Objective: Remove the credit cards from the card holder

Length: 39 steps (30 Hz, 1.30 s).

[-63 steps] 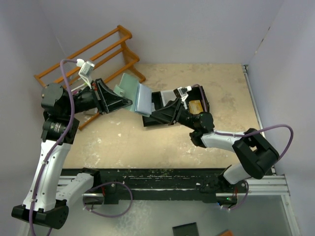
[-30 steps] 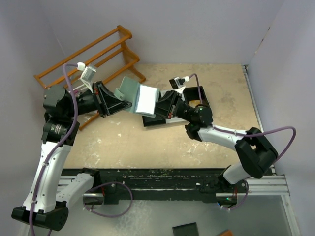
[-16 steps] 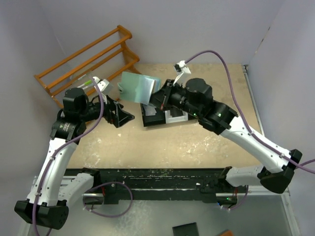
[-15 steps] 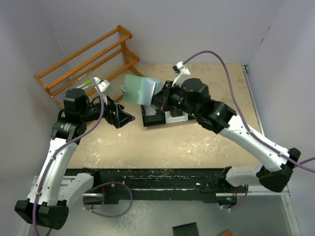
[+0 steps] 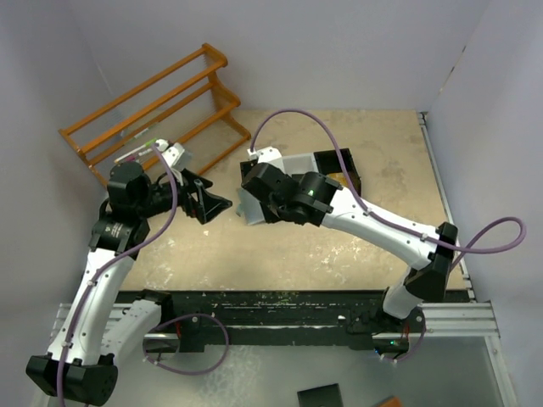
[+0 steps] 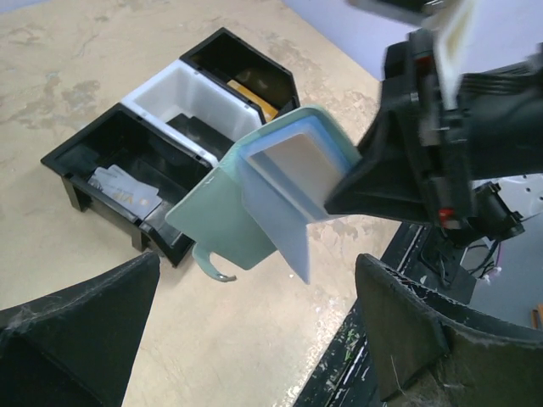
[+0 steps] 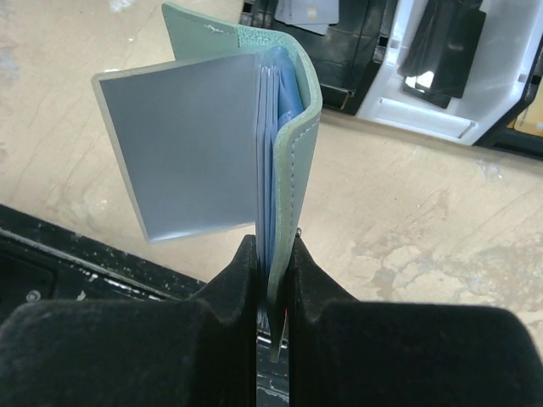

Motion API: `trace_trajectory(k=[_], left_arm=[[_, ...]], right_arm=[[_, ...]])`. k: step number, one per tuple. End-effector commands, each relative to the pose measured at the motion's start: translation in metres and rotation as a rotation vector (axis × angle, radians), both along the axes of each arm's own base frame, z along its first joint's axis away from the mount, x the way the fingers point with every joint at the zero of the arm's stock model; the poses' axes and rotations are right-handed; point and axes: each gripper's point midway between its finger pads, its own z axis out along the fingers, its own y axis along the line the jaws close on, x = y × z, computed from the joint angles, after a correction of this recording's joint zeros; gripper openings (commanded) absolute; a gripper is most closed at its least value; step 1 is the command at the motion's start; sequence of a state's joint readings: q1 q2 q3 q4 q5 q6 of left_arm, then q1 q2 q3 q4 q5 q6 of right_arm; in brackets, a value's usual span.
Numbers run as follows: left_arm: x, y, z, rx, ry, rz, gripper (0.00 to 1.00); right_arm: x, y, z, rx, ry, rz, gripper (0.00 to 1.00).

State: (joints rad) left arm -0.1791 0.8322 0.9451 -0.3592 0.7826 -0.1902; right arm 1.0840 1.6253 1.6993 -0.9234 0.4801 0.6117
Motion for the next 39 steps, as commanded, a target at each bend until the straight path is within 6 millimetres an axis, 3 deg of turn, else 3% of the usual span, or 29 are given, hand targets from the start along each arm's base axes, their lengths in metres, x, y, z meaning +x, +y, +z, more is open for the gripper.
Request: trace_trajectory(k=[1,4,9,15,19,25,27,30,33,37,39], left_arm=[[0.007,0.006,0.002,0.017,-0.054,0.047,0.99],[0.01,0.01,-0.003,0.037,-0.053,0.074,0.99],[0.01,0.005,-0.005,0.018,-0.024,0.054,0.99],[0.0,-0.013,0.036,-0.074,-0.081,-0.03,0.99],[0.001,-0.018,0.046,-0.075,-0.094,-0.058,0.99],[0.001,-0.013,0.011,0.0,-0.062,-0.051,0.98],[0.005,-0.006,-0.007,0.065,-0.07,-0.024,0.91],[0.002,0.0,-0.017,0.131,-0.076,-0.024,0.84],[-0.008,0.0,-0.01,0.132,-0.088,-0.049,0.73],[-0.027,-0.012,0.0,0.083,-0.055,-0.16,0.45],[-0.04,-0.019,0.002,0.054,-0.011,-0.245,0.39]], right_arm=[[-0.003,0.002,0.041,0.071,-0.072,0.032,0.0],[-0.006,0.015,0.055,0.168,-0.109,0.101,0.0],[-0.014,0.023,0.064,0.225,-0.11,0.176,0.0],[-0.021,0.038,0.046,0.166,-0.065,0.224,0.0],[-0.028,0.05,0.043,0.164,-0.062,0.266,0.0],[-0.036,0.059,0.059,0.222,-0.078,0.317,0.0],[-0.043,0.063,0.067,0.271,-0.077,0.361,0.0],[-0.059,0.066,0.086,0.39,-0.084,0.435,0.0],[-0.075,0.063,0.107,0.508,-0.105,0.5,0.0],[-0.086,0.054,0.128,0.586,-0.158,0.554,0.0],[-0.089,0.049,0.136,0.615,-0.18,0.57,0.0]])
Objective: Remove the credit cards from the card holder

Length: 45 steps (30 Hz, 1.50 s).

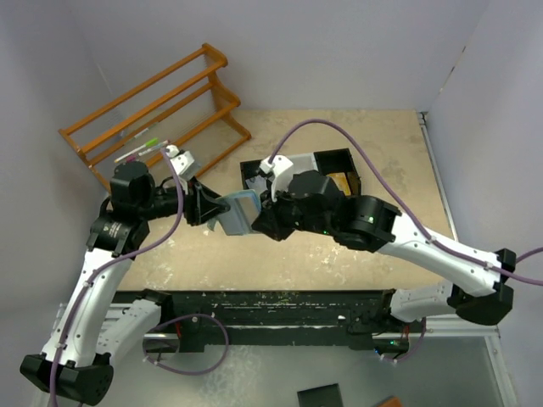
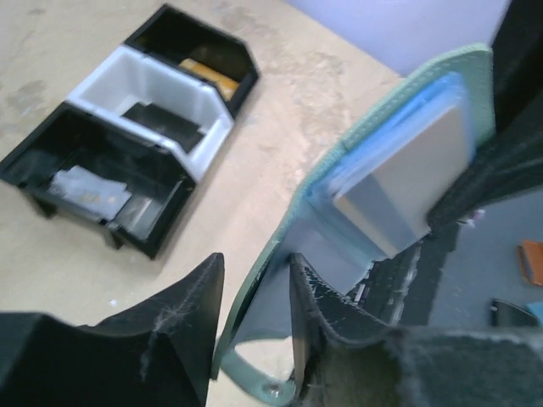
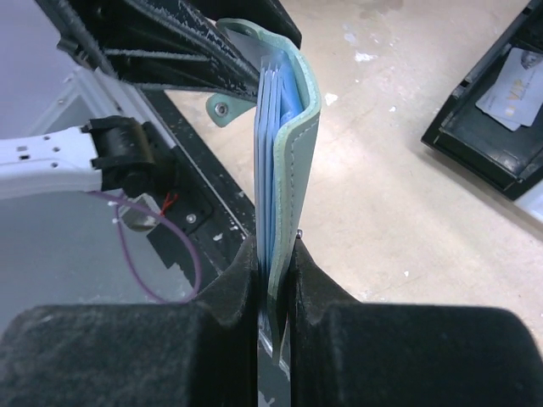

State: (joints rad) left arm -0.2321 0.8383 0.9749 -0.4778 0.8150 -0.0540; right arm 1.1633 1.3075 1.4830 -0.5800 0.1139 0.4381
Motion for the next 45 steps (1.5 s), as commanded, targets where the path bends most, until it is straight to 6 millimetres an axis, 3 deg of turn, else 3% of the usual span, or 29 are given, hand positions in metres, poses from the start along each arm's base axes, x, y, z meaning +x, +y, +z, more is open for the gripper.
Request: trace_trajectory(k=[1,7,12,13,15,17,23,26,30,37,45], left_arm=[[-0.028,-0.013,0.015,-0.043,0.044,-0.176,0.37],[-0.066,-0.028,0.042,-0.208,0.192,-0.396,0.25],[-0.086,-0.03,0.067,-0.277,0.179,-0.472,0.3],[-0.089,-0.03,0.069,-0.279,0.174,-0.483,0.25],[-0.095,-0.03,0.071,-0.278,0.176,-0.503,0.05],[-0.097,-0.029,0.071,-0.27,0.171,-0.507,0.0],[-0.089,-0.029,0.066,-0.263,0.176,-0.45,0.0],[-0.078,-0.031,0.068,-0.284,0.216,-0.386,0.0],[-0.078,-0.034,0.075,-0.336,0.292,-0.388,0.0],[-0.074,-0.032,0.072,-0.331,0.291,-0.33,0.0],[-0.07,-0.032,0.073,-0.331,0.282,-0.296,0.0]], right_arm=[[-0.013,0.008,0.065,0.247,-0.099,0.104,0.0],[-0.03,0.009,0.075,0.383,-0.076,0.215,0.0],[-0.036,0.013,0.08,0.513,-0.008,0.336,0.0],[-0.035,0.012,0.082,0.538,-0.001,0.351,0.0],[-0.032,0.01,0.083,0.565,0.0,0.369,0.0],[-0.03,0.008,0.083,0.569,-0.001,0.371,0.0],[-0.034,0.001,0.087,0.569,0.004,0.394,0.01],[-0.038,-0.002,0.088,0.576,0.016,0.414,0.13],[-0.038,-0.006,0.091,0.611,0.04,0.422,0.16],[-0.043,-0.015,0.104,0.692,0.056,0.471,0.34],[-0.043,-0.014,0.103,0.689,0.079,0.473,0.33]])
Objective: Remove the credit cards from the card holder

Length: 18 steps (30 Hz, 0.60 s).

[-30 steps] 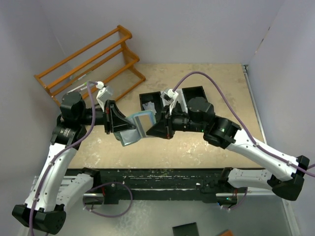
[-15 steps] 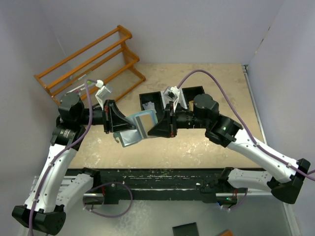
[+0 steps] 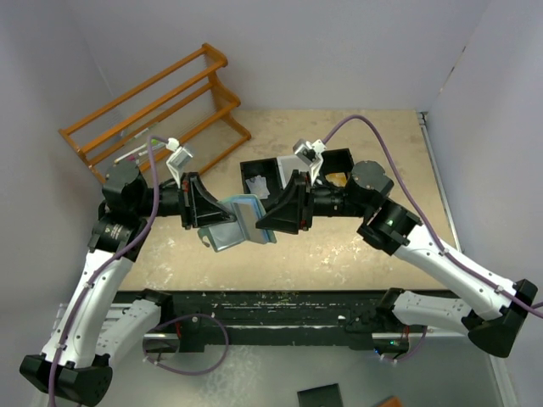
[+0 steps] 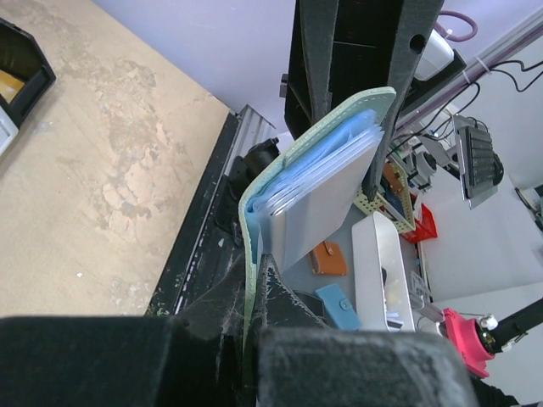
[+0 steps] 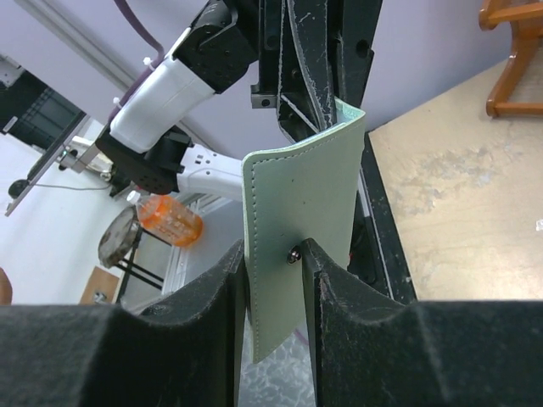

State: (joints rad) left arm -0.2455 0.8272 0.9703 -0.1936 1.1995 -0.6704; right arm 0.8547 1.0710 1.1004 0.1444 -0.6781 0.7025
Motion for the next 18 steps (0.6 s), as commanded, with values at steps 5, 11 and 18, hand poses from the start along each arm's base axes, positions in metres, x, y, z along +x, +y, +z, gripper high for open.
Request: trace_trajectory(k=[5,11,18], left_arm=[[0.0,0.0,0.014,-0.015,-0.045,0.028,0.0],[-0.003,0.001,0.017,-0.017,-0.051,0.022,0.0],[-0.005,0.001,0.022,-0.022,-0.059,0.019,0.0]], right_arm=[[-0.004,-0.003,0.019,0.059,-0.025,0.011,0.24],[0.005,-0.001,0.016,0.04,-0.01,-0.027,0.16],[0.043,0.002,-0.018,-0.142,0.037,-0.209,0.22]])
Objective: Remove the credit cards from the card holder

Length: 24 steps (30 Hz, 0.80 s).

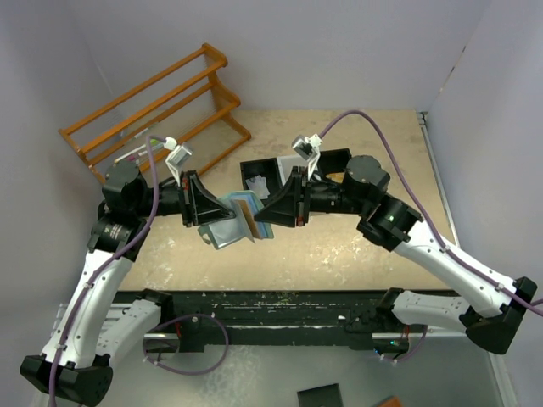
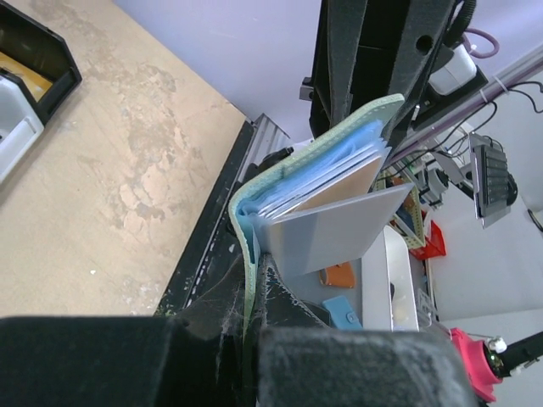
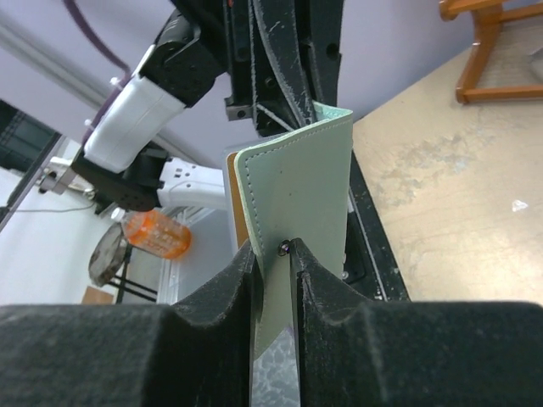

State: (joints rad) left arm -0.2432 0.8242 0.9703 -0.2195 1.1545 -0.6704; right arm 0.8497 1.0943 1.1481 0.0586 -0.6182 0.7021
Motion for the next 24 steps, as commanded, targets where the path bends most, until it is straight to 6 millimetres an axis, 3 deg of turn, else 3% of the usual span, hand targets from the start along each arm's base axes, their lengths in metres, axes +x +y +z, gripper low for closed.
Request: trace_trajectory(k=[1,7,18,24], left_arm=[[-0.011,0.0,0.025,-0.028,-0.081,-0.029,0.0],[-0.012,0.0,0.027,-0.031,-0.079,-0.032,0.0],[-0.009,0.0,0.03,-0.042,-0.06,-0.026,0.0],[-0.007,0.0,0.03,-0.043,-0.049,-0.023,0.0]], right_arm=[[0.034,-0.001,-0.022,-0.126,0.002,-0.161,0.25],[0.046,-0.001,-0.034,-0.162,0.008,-0.221,0.37],[0.079,-0.022,-0.038,-0.241,-0.037,-0.437,0.38],[0.078,-0.022,-0.041,-0.228,-0.054,-0.439,0.41]])
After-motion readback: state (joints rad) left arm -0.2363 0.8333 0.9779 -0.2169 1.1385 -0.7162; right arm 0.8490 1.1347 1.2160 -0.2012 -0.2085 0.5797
